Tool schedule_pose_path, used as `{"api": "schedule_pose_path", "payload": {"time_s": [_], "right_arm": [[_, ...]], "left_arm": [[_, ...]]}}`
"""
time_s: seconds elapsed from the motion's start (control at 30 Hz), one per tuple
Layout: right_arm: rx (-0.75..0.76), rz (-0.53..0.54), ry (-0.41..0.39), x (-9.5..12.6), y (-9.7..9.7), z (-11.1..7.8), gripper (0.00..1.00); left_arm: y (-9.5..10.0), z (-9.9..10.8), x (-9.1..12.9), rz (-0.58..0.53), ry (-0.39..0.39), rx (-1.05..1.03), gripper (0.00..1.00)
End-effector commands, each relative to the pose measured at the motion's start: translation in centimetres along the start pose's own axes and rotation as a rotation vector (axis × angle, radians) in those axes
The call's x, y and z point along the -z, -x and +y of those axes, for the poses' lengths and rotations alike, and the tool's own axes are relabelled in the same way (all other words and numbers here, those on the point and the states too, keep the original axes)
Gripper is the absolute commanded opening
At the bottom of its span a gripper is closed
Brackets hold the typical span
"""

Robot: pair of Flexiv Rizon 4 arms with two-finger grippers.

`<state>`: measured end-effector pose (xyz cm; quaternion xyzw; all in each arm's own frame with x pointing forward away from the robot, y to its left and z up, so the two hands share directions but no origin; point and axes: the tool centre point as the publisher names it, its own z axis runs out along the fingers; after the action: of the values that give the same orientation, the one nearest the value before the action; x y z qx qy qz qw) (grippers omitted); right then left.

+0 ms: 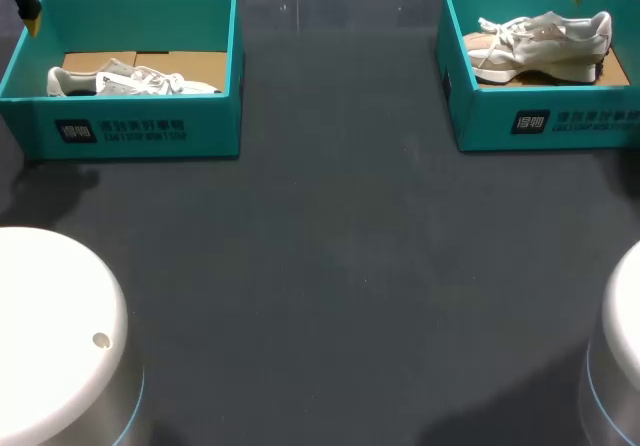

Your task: Take the shoe out of the shoebox, open the shoe tongue, remove and reinsert the insole, then place the shoe into the shoebox

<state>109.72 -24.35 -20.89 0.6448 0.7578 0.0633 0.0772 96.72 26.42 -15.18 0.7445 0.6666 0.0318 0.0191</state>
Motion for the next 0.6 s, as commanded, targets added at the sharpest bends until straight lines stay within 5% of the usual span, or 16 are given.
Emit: {"api": "schedule_pose_path", "payload": {"time_s": [0.03, 0.2, 0.4, 0.6], "right_arm": [[0.001, -0.003, -0.085, 0.0, 0.0, 1.0, 1.0], [0.001, -0.003, -0.085, 0.0, 0.0, 1.0, 1.0], [-0.095, -0.095, -0.099, -2.4, 2.1, 3.5, 1.0], [-0.161, -0.163, -0.138, -3.6, 3.5, 4.1, 1.0]], "left_arm": [[0.0, -0.1, 0.1, 0.002, 0.001, -0.001, 1.0], [0.0, -0.1, 0.1, 0.002, 0.001, -0.001, 1.0], [0.0, -0.1, 0.1, 0.002, 0.001, -0.001, 1.0], [0.0, -0.1, 0.1, 0.002, 0.001, -0.001, 1.0]]}}
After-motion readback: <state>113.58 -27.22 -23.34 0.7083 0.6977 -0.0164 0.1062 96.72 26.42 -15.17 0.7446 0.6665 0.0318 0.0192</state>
